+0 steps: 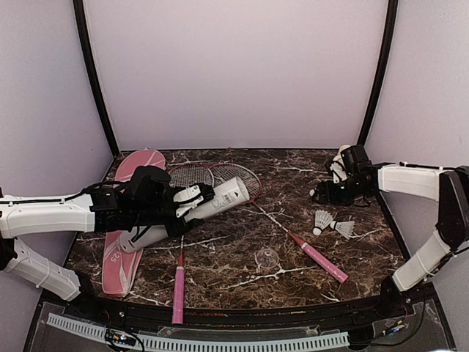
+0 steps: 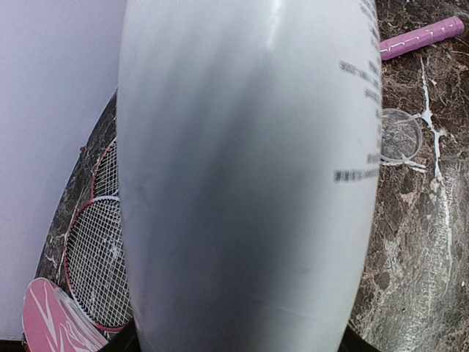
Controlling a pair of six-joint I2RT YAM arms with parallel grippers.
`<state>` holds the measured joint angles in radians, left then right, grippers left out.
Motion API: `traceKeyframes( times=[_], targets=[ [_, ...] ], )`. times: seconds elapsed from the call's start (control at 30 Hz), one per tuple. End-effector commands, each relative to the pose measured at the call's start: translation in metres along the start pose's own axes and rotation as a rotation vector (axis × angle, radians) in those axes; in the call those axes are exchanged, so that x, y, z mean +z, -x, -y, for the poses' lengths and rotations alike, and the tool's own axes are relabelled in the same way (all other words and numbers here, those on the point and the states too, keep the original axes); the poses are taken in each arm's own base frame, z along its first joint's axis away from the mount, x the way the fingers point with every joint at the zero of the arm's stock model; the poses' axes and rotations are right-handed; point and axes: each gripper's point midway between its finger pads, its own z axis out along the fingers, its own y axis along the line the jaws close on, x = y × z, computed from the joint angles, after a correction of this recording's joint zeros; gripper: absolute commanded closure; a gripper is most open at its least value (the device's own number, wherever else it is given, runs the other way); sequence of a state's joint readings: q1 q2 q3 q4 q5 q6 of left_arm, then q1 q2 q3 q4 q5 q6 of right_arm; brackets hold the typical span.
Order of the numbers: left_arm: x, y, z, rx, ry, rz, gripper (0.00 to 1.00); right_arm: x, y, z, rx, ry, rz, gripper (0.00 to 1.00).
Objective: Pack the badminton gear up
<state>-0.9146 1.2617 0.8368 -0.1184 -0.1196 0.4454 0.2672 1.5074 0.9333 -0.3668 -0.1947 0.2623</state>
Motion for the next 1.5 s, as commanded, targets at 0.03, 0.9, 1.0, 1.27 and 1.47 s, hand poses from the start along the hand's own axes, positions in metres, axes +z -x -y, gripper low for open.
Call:
traceKeyframes(
  times=[0.03, 0.9, 1.0, 1.27, 1.47],
  targets=[
    [-0.003, 0.012, -0.001, 0.009, 0.001, 0.038, 0.37, 0.005, -0.007, -0.001, -0.024, 0.017, -0.039, 0.32],
    [0.000, 0.010, 0.000, 0.008, 0.002, 0.023, 0.37, 0.009, -0.028, 0.008, 0.042, -0.018, -0.117, 0.68],
    [0.000, 0.011, 0.001, 0.007, 0.000, 0.025, 0.37, 0.008, -0.028, 0.007, 0.041, -0.017, -0.119, 0.70],
    [-0.001, 0.013, 0.001, 0.004, -0.004, 0.030, 0.37, 0.008, -0.029, 0.005, 0.047, 0.000, -0.118, 0.77],
    [-0.001, 0.012, 0.001, 0.006, -0.003, 0.027, 0.37, 0.009, -0.030, 0.004, 0.049, 0.007, -0.120, 0.81]
  ],
)
